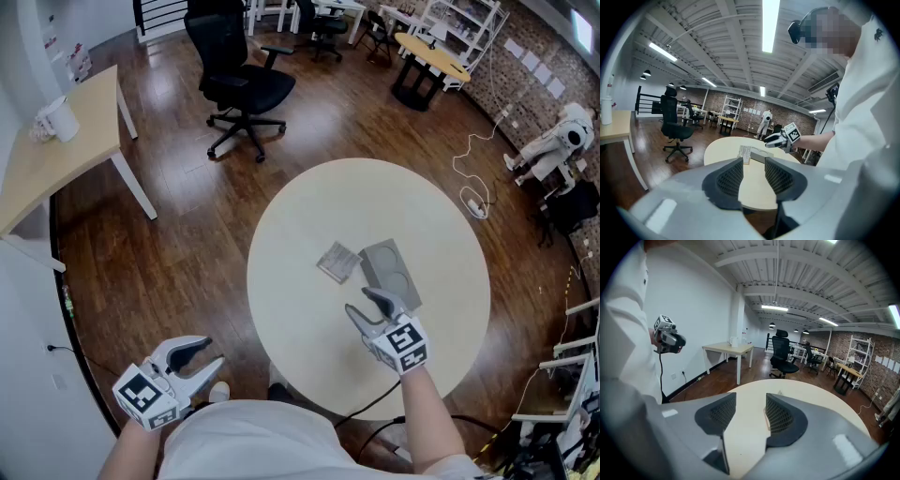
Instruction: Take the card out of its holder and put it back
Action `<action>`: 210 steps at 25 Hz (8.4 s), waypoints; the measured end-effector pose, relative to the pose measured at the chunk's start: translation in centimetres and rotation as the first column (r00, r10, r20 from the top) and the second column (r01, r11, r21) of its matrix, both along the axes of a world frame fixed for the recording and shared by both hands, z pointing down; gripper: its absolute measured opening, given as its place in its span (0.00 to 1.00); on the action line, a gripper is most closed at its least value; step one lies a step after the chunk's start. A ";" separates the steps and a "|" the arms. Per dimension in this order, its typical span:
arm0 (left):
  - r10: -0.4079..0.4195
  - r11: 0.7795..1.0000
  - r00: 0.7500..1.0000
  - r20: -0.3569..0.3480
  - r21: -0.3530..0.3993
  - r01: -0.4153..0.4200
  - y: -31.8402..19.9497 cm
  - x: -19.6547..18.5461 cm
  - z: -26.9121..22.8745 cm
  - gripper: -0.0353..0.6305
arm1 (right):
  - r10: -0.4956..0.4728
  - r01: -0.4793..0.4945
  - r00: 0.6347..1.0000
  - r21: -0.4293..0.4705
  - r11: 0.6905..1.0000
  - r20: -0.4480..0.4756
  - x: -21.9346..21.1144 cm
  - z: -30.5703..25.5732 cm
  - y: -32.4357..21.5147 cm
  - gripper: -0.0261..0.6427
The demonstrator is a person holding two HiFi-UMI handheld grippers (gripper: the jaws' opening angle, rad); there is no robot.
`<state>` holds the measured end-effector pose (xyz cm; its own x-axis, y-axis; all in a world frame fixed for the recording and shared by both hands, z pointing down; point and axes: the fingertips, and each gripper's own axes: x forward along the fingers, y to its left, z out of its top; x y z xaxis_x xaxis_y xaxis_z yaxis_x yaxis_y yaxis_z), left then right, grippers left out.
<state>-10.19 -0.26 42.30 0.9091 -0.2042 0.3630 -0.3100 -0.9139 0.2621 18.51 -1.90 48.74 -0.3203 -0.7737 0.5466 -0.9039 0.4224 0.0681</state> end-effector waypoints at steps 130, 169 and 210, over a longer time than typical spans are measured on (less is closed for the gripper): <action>-0.126 0.992 0.990 -0.058 -0.010 0.125 0.1 0.5 -0.7 0.27 | 0.009 -0.001 0.994 -0.075 0.997 0.105 8.4 2.7 -10.4 0.07; -0.164 0.985 0.986 -0.002 -0.055 0.164 -0.2 2.7 0.1 0.27 | -0.079 0.092 0.986 -0.088 0.992 0.145 9.1 6.4 -11.9 0.07; -0.198 0.979 0.980 -0.016 -0.055 0.197 1.0 1.4 0.5 0.27 | -0.026 0.035 0.995 -0.102 0.994 0.097 9.0 7.6 -11.7 0.07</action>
